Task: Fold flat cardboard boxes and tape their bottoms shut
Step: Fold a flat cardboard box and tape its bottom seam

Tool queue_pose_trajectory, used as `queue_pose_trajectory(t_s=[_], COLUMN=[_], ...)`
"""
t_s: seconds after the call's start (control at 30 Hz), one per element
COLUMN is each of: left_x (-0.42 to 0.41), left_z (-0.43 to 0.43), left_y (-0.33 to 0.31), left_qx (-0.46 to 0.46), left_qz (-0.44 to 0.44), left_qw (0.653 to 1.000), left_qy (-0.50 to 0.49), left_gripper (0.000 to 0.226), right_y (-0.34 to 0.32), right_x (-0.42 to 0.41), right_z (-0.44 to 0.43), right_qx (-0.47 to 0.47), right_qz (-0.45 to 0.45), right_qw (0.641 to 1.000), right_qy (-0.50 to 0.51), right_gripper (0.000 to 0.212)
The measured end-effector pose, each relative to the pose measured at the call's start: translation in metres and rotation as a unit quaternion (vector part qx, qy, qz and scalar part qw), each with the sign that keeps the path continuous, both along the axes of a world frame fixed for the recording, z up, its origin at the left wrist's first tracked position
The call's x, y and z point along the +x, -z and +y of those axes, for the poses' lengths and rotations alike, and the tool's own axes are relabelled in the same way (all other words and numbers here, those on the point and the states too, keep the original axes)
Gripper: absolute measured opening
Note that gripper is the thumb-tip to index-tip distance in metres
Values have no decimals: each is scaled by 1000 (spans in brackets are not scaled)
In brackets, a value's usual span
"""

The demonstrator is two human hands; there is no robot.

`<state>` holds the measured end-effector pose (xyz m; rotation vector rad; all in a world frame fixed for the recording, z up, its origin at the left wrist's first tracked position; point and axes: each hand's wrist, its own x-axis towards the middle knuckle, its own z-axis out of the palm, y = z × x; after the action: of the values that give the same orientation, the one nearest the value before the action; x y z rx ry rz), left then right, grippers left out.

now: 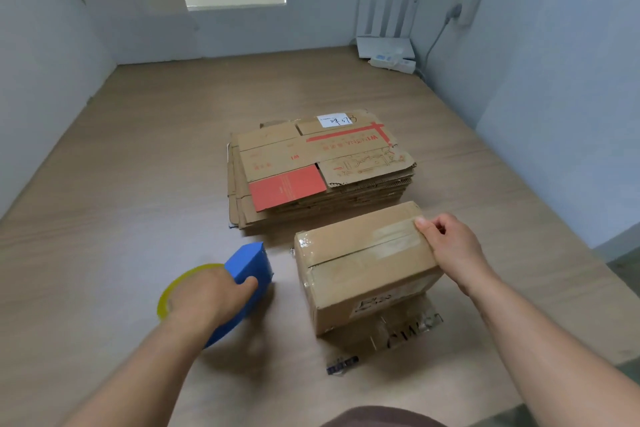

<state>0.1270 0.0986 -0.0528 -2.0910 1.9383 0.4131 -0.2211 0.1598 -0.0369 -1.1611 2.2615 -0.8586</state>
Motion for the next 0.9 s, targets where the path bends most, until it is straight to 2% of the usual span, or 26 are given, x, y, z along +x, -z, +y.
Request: queue_pose_trajectory(t_s=[0.1,0.23,0.33,0.37,0.4,0.47,0.5,0.57,0.63,0.77,0.83,0.9], left_x=[-18,-26,-36,-45,-57,-88,-104,-128,-135,-131,-120,-102], left_z=[14,24,30,33,39,53,60,72,72,62,62,66], left_y=[16,28,26,21,14,-3,-9,-15,-13,-14,-14,-17], left_qx=[-28,-49,-115,-148,-171,-189,-185,-155,-124,-75,-50,17], left_qz=[16,35,-17,20,111,327,397,443,462,547,574,582], left_qw=[999,996,991,986,974,920,893,878,867,799,784,792], left_qy=[-26,-63,-60,-72,-94,-109,-99,-96,-138,-236,-228,-186], left_gripper=[39,48,56,59,60,61,65,74,68,51,55,67], right_y=[0,0,0,0,1,1,0,0,1,5,6,5], right_x=[0,1,0,0,0,1,1,1,0,-3,-8,-17], right_z=[1,3,3,4,4,5,5,5,5,3,1,-5], right_qx=[-10,-10,-4,-4,-5,-9,-11,-12,-13,-24,-25,-18], right_qz=[5,7,10,11,12,14,14,14,9,-1,-7,-22], right_qw=[1000,1000,1000,1000,1000,1000,1000,1000,999,999,998,996], right_qy=[-1,-4,-7,-8,-9,-11,-12,-19,-31,-49,-60,-81], right_gripper=[35,35,35,35,35,35,35,35,36,35,34,34])
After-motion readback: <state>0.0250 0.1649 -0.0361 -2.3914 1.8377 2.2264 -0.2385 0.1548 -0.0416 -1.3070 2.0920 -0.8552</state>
